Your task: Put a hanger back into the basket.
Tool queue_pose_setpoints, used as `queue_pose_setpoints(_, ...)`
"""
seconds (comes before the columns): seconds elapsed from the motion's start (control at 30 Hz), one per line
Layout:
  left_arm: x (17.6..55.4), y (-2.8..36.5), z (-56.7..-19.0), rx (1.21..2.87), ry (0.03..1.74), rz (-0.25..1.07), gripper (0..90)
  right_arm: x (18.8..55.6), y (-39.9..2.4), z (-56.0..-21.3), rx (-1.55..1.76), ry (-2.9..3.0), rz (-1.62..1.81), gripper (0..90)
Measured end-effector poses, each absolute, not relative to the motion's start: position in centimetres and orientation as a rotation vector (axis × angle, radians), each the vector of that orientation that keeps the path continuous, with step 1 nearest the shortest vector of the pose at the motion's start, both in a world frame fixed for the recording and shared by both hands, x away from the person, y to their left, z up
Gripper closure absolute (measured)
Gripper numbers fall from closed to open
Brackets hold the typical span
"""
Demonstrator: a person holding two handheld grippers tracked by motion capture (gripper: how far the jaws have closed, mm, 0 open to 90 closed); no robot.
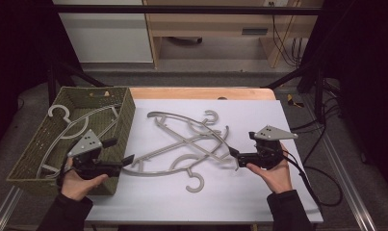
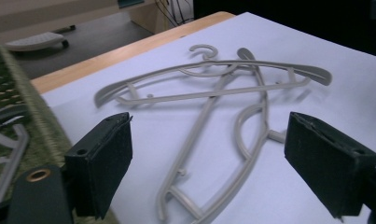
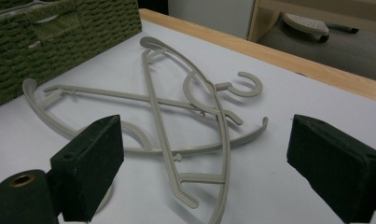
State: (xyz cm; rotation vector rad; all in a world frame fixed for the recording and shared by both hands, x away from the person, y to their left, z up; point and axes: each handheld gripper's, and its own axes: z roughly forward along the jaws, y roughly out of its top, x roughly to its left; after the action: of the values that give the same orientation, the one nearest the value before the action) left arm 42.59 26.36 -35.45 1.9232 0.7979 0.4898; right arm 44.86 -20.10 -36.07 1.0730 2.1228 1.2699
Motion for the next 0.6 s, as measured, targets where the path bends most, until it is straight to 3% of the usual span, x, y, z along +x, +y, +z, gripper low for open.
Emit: queue_pose_setpoints(0.6, 41.9, 23.6, -37.1, 1.96, 0.737, 0.46, 13.2, 49.5, -17.2, -36.0, 1.04, 2.251, 1.148, 17.7)
